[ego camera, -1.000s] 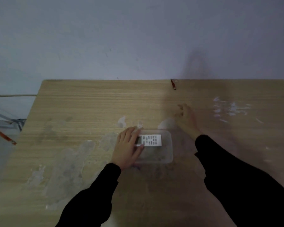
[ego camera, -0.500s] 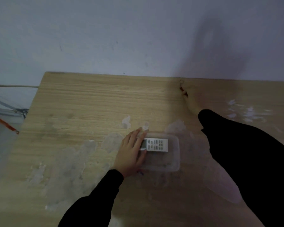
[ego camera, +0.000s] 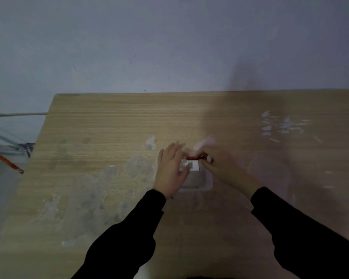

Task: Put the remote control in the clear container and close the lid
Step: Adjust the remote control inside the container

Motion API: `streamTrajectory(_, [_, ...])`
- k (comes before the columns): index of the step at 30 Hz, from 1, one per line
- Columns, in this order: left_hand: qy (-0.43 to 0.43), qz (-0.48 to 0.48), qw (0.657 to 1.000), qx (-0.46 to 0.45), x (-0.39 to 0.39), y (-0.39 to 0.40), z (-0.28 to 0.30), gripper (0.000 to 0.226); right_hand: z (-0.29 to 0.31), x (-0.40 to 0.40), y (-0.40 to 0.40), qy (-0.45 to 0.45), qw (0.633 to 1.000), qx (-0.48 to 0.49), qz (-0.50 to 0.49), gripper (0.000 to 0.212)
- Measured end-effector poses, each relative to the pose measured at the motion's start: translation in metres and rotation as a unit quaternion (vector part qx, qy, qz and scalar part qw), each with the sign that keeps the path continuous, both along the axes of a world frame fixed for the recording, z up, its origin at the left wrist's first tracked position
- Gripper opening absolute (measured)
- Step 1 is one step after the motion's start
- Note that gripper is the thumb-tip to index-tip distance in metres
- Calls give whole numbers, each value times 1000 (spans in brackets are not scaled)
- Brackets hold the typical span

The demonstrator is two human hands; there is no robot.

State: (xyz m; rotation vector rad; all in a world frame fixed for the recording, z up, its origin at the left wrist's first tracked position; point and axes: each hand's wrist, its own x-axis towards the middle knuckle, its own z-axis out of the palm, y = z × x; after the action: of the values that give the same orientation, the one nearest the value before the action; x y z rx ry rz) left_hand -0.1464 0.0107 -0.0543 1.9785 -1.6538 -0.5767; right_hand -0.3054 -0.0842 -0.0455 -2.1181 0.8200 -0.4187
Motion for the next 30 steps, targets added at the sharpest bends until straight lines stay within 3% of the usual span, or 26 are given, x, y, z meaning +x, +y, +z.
streamTrajectory(3, [-27, 1, 999, 36, 2, 8, 1, 11, -7, -11, 27, 26, 1000, 14, 3, 17])
streamTrajectory(7, [-72, -7, 994, 80, 8, 24, -4, 7, -19, -8, 39, 86, 995, -10, 54, 9])
streamTrajectory(10, [-175, -55, 977, 112, 16, 27, -7, 5, -21, 6, 43, 150, 982, -56, 104, 7])
streamTrajectory(15, [-238, -100, 955, 148, 23, 21, -4, 19, -26, 18, 46, 262, 964, -32, 41, 17])
streamTrajectory(17, [-267, -117, 946, 139, 22, 21, -4, 16, -25, 18, 48, 265, 963, -34, 43, 18])
streamTrajectory(19, [-289, -128, 940, 128, 21, 24, -6, 17, -20, 11, 50, 210, 976, -56, 28, 14])
streamTrajectory(22, [-248, -97, 960, 82, 20, 35, -11, 10, -16, -20, 54, 103, 980, -108, -128, 10])
streamTrajectory(24, [-223, -70, 972, 37, 14, 38, -11, 5, -20, -50, 59, 86, 949, -117, -281, 18])
streamTrajectory(26, [-205, -68, 976, -7, 2, 39, -10, 8, -28, -81, 66, 156, 908, -63, -383, 38])
streamTrajectory(28, [-185, -83, 979, -30, -13, 39, -9, 17, -36, -105, 72, 273, 864, 3, -423, 63])
streamTrajectory(30, [-159, -90, 982, -40, -31, 37, -10, 29, -39, -123, 78, 325, 827, 81, -451, 85])
